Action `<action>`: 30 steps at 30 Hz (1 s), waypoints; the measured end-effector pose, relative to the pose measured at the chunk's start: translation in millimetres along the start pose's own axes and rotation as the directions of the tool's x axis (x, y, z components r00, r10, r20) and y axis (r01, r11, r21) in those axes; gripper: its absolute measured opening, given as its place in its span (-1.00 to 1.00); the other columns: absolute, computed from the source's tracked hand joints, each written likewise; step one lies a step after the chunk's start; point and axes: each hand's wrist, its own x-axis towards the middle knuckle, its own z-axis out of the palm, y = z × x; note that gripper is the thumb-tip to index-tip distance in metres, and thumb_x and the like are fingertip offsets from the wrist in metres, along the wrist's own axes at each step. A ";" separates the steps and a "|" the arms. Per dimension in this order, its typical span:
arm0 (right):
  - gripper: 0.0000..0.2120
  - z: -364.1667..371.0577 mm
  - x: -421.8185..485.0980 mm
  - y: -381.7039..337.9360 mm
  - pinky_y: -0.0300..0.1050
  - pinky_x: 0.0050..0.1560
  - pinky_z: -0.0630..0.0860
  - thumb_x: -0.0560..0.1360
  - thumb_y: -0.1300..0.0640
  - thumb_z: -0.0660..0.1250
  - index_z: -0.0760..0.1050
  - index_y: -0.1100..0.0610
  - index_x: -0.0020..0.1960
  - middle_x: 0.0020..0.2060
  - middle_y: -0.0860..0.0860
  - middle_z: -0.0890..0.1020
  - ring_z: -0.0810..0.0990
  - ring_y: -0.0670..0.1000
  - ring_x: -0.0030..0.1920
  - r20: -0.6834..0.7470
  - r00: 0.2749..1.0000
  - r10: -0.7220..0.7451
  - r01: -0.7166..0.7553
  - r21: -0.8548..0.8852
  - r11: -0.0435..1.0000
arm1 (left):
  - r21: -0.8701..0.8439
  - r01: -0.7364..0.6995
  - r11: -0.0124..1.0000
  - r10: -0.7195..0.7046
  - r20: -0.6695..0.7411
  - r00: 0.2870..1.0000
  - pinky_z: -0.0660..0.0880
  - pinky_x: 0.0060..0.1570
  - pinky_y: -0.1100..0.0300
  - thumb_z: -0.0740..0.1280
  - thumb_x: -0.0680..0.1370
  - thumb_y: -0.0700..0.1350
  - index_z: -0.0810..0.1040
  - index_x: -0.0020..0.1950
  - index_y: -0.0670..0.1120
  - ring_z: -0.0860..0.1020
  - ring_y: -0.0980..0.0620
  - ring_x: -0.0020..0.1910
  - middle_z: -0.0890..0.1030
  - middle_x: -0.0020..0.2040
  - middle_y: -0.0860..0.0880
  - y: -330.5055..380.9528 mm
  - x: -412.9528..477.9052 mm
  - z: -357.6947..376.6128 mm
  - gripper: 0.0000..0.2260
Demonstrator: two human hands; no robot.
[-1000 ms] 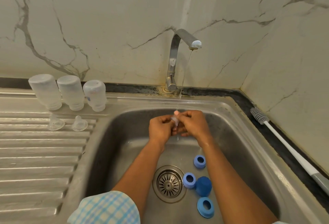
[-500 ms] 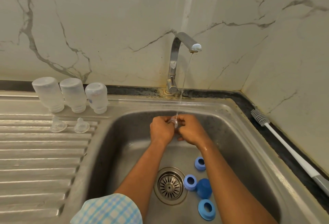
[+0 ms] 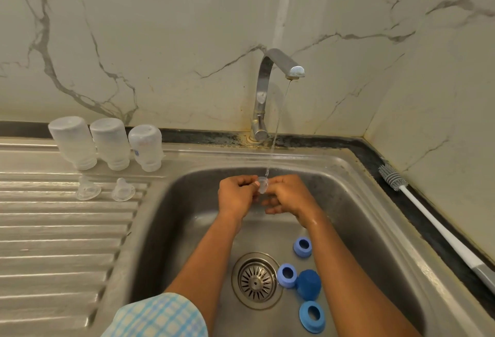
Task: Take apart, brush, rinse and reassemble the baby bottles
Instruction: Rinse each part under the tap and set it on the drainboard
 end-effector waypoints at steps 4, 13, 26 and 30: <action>-0.86 -1.6 0.4 1.4 -0.09 -0.17 0.68 0.57 0.29 0.32 0.57 0.36 0.05 -0.06 0.25 0.69 0.72 0.13 -0.11 -0.108 0.994 -0.022 0.027 0.049 0.998 | -0.001 -0.037 0.999 0.037 0.100 0.994 0.65 -0.05 0.13 0.40 0.55 -0.32 0.70 0.04 -0.20 0.71 -0.08 -0.08 0.73 -0.10 -0.14 1.0 -3.9 2.3 -0.87; -0.84 -3.3 4.3 4.8 -0.04 -0.25 0.68 0.47 0.23 0.48 0.59 0.34 -0.09 -0.23 0.20 0.68 0.67 0.05 -0.29 -0.274 0.962 -0.023 0.029 0.017 0.999 | -0.013 -0.021 1.000 0.022 0.065 0.998 0.63 -0.11 0.11 0.41 0.55 -0.29 0.68 -0.14 -0.08 0.62 0.04 -0.28 0.70 -0.24 -0.09 6.4 -8.4 1.8 -0.86; -0.66 3.2 -0.7 -2.2 -0.04 -0.24 0.66 0.68 0.07 0.14 0.52 0.33 0.13 -0.02 0.30 0.64 0.69 0.20 -0.11 -0.113 0.980 0.161 -0.136 0.205 0.969 | -0.214 0.229 0.950 -0.228 0.027 0.973 0.64 -0.24 0.23 0.29 0.60 -0.34 0.61 0.02 -0.31 0.63 0.01 -0.31 0.66 -0.21 -0.20 10.0 -5.3 -2.4 -0.89; -0.69 1.3 -2.5 -2.6 0.01 -0.16 0.67 0.67 0.05 0.15 0.55 0.25 0.12 -0.06 0.22 0.68 0.71 0.16 -0.10 -0.018 0.988 0.156 -0.149 0.208 0.967 | -0.385 0.436 0.814 -0.411 0.149 0.899 0.62 -0.31 0.25 0.16 0.64 -0.38 0.56 0.06 -0.32 0.59 -0.01 -0.24 0.62 -0.16 -0.21 14.3 -6.8 -0.9 -0.82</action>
